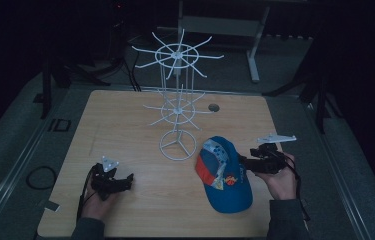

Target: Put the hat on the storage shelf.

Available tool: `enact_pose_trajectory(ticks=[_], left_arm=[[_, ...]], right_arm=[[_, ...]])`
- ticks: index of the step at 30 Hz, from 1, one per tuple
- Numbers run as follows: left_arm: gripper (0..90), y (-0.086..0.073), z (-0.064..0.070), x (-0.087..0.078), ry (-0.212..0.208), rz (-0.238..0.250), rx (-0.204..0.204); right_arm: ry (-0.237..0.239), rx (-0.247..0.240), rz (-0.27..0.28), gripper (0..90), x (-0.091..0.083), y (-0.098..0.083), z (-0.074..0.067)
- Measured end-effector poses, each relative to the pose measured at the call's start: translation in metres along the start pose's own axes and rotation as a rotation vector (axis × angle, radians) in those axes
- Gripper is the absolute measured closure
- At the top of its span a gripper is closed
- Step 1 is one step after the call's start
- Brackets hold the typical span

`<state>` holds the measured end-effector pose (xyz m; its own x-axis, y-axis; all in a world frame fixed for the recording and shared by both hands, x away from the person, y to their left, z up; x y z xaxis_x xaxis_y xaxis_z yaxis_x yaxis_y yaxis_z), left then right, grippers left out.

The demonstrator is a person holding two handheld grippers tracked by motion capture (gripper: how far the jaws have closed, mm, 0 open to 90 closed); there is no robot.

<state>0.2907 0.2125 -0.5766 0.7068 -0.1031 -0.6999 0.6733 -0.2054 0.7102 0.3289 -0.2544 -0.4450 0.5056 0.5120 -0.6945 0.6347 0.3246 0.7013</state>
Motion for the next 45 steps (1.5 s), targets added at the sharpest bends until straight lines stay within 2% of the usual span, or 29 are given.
enact_pose_trajectory(ticks=[8,14,29,45], left_arm=[[13.4,0.0,0.0,0.0,0.0,0.001,-0.002],[13.4,0.0,0.0,0.0,0.0,0.0,0.0],[13.4,0.0,0.0,0.0,0.001,-0.001,0.004],[13.4,0.0,0.0,0.0,0.0,-0.001,0.001]], right_arm=[[0.019,-0.007,-0.024,40.5,0.011,0.01,-0.003],[0.016,-0.004,-0.053,40.6,0.023,0.014,-0.003],[0.012,0.003,-0.09,40.5,0.042,0.019,0.001],[0.032,0.021,-0.115,40.4,0.056,0.021,0.002]])
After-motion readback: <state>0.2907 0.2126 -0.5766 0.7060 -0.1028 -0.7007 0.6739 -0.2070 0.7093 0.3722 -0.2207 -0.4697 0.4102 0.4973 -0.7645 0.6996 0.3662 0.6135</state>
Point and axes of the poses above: each handheld gripper's, and its own axes: x roughly forward along the jaws, y roughly out of its top, z roughly to its right, the point moved 1 cm from there along x, roughly forward along the jaws, and after that the axes turned 7 degrees about y, right-handed, at the moved point
